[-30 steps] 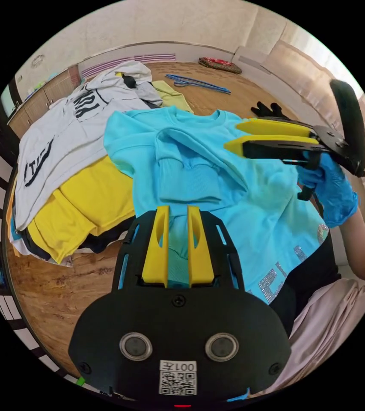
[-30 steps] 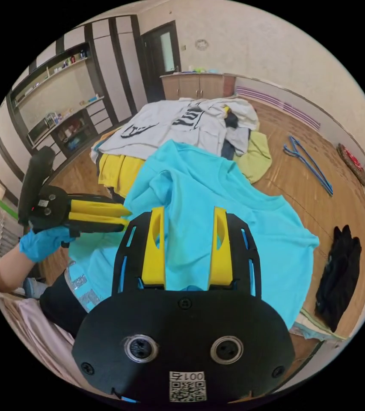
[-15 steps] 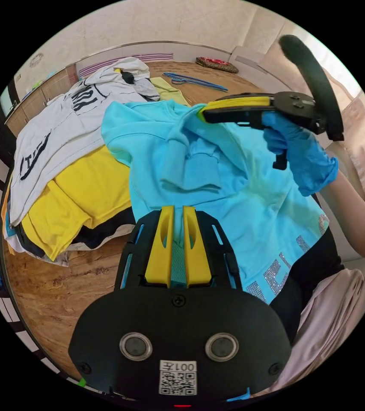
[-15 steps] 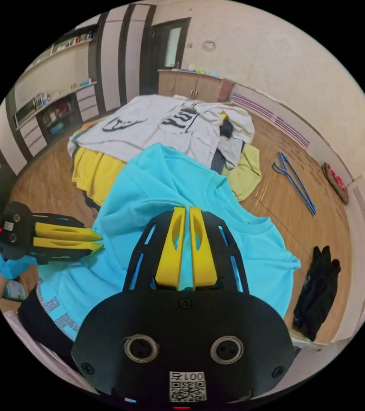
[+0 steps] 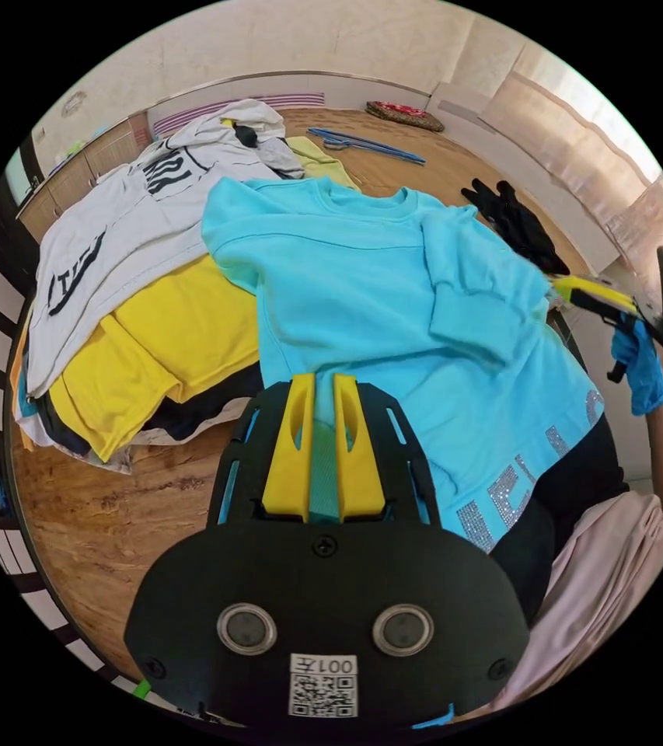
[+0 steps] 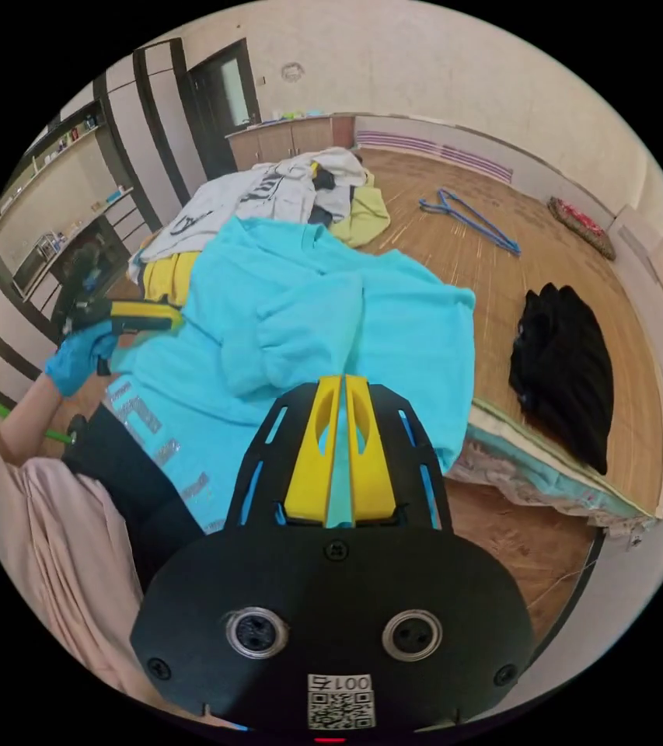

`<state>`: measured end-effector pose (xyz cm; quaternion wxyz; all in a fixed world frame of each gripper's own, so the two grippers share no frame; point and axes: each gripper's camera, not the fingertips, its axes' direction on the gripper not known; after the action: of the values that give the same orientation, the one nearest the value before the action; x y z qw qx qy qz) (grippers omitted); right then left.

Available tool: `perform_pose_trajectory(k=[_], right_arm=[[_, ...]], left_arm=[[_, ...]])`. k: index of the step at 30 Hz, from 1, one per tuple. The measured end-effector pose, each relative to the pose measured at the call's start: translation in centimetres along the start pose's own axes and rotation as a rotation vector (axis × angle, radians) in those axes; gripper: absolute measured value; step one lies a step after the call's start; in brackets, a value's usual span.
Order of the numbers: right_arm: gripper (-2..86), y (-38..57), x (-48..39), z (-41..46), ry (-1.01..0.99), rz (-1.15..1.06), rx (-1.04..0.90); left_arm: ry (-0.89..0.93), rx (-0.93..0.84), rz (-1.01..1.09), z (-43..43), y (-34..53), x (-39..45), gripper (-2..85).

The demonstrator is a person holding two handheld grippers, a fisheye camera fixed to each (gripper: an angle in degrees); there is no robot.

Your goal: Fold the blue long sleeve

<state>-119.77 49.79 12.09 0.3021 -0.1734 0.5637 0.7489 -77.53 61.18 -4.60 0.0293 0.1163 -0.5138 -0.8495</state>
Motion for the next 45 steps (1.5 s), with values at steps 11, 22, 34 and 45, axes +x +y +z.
perform_pose_trajectory(k=[11, 22, 34, 45], right_arm=[[10.8, -3.4, -7.1, 1.8, -0.082, -0.218, -0.040], [8.8, -6.0, -11.8, 9.0, 0.115, -0.292, -0.276], [1.2, -3.2, -1.8, -0.7, 0.092, -0.145, -0.125], [0.8, 6.0, 10.4, -11.7, 0.130, 0.326, 0.119]], left_arm=[[-0.101, 0.006, -0.026, -0.8, -0.9, 0.0, 0.3], [-0.138, -0.097, -0.068, 1.7, -3.1, -1.0, 0.1], [-0.166, -0.205, -0.191, 4.3, -4.4, -2.6, -0.2], [-0.103, -0.125, -0.196, 2.4, -2.8, -2.0, -0.2]])
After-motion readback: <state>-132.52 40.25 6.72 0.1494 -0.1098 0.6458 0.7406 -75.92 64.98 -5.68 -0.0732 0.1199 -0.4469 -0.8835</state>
